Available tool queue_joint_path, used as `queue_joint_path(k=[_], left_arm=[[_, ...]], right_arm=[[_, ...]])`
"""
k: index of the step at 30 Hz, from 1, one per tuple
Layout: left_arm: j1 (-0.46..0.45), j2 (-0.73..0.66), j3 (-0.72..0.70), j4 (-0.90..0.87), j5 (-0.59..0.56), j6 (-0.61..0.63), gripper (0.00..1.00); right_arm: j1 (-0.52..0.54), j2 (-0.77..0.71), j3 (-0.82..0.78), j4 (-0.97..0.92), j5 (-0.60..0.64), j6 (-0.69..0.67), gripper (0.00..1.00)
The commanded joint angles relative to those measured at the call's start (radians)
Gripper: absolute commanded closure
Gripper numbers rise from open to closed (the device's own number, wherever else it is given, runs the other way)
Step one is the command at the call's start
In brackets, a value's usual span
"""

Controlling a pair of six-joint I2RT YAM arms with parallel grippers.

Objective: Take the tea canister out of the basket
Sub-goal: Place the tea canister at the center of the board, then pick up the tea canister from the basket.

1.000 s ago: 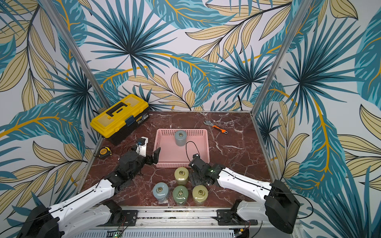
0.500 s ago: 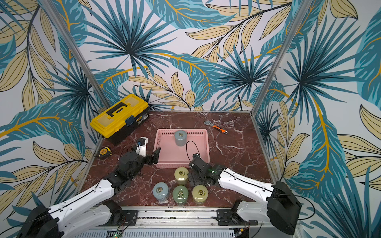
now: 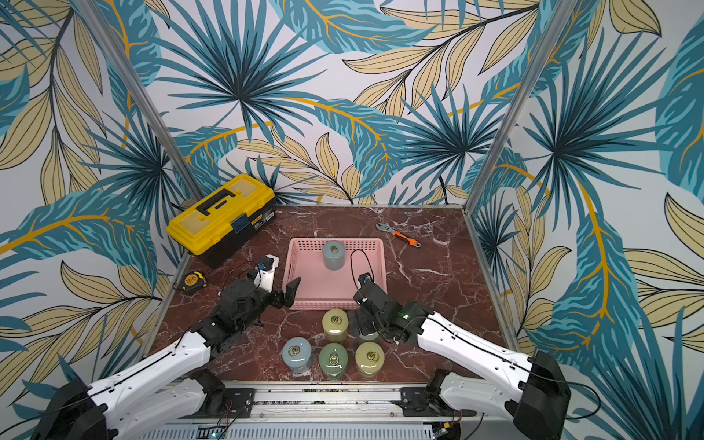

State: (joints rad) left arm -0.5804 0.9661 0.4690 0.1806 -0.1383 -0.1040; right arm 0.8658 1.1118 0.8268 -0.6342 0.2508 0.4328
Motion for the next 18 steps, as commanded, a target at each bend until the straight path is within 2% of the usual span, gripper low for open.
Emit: queue_joint_path(k=[1, 8, 10, 18], left_arm=[[0.006, -0.003, 0.104, -0.08, 0.068, 0.027, 0.0], [0.005, 0.056, 0.232, -0.206, 0.17, 0.004, 0.0], [0.005, 0.079, 0.265, -0.235, 0.195, 0.001, 0.0], [0.005, 0.17, 0.38, -0.318, 0.217, -0.019, 0.0]], right_arm=[[-0.001, 0.01, 0.034, -0.03, 0.091, -0.043, 0.01], [-0.056, 0.046, 0.088, -0.017, 0.104, -0.142, 0.01], [-0.111, 0.045, 0.094, -0.005, 0.094, -0.175, 0.01], [-0.234, 0.056, 0.087, 0.104, 0.044, -0.252, 0.01]])
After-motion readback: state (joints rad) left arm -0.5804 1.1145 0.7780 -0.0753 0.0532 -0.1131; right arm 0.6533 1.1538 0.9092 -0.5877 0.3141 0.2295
